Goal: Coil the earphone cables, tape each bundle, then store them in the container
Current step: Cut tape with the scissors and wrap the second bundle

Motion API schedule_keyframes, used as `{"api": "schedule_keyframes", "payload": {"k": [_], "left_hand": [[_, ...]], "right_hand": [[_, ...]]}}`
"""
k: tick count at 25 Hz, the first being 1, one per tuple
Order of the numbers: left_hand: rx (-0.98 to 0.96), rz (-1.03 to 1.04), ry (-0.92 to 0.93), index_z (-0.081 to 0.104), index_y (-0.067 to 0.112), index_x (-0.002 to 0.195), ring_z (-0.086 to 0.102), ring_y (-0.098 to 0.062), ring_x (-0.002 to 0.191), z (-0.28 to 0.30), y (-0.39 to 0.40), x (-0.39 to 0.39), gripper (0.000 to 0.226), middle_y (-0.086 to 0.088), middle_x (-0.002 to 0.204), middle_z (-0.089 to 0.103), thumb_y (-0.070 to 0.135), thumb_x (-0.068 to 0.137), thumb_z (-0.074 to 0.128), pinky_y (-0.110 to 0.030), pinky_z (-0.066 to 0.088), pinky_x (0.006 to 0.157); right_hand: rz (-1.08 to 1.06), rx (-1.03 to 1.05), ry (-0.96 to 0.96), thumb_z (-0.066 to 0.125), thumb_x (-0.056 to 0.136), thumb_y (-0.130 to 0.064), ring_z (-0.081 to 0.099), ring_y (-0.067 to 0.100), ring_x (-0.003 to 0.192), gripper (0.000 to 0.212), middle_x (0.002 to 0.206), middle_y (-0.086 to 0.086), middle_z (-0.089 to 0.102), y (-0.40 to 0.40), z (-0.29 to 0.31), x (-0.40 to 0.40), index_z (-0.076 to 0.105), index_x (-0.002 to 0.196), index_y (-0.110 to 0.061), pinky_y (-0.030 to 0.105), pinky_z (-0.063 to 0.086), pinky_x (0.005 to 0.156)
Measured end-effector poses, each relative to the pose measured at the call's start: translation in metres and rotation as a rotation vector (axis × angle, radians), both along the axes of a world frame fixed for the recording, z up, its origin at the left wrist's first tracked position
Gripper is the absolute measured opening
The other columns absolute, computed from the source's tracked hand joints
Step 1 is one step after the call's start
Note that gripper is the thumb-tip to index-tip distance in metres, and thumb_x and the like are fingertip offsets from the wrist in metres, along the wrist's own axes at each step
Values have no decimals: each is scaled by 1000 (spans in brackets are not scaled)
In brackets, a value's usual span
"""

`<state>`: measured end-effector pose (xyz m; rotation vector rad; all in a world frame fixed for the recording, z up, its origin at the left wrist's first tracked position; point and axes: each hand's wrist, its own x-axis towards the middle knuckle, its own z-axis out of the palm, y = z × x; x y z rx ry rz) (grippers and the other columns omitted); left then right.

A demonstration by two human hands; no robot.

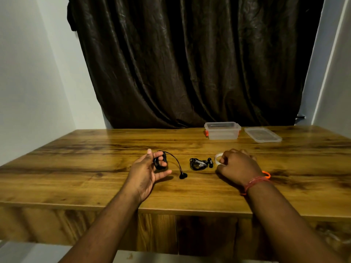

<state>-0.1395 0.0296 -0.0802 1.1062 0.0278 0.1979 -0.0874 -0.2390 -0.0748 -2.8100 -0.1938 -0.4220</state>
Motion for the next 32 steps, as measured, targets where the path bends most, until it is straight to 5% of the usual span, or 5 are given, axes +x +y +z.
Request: {"api": "schedule_keyframes", "payload": {"k": [6,13,23,28,32], "left_hand": [[12,-5,49,57,-1,112,62,-16,70,-1,-2,3,22,-11,92,56,3,102,38,-35,59,62],[192,-21,36,59,4,104,42,-6,50,-1,-11,-1,26,-5,78,46,-5,100,35,-25,50,44],[275,-56,-32,59,3,110,37,-13,52,-5,-12,0,28,-3,65,44,-2,100,34,-28,41,48],[691,52,-215,58,34,111,53,-14,90,-17,-16,0,34,1,110,48,49,83,67,-31,52,79],[1019,269,-377,56,25,110,43,-1,79,-13,-20,-8,36,13,101,42,39,82,73,-13,41,67]], "right_hand": [[-27,-39,32,57,82,-19,57,25,111,21,114,-1,66,4,3,-3,65,99,-29,43,35,99],[299,334,-352,62,86,-18,56,19,94,17,97,-7,58,18,2,-4,66,102,-21,45,48,89],[615,150,-354,58,91,-28,42,1,95,12,99,-19,53,41,-1,-23,63,101,-30,25,34,84],[692,136,-356,56,88,-28,47,6,94,15,99,-16,55,47,-2,-26,63,101,-27,27,37,83],[719,128,-348,55,90,-31,50,9,96,14,100,-15,55,47,-3,-27,62,102,-29,31,41,85]]}}
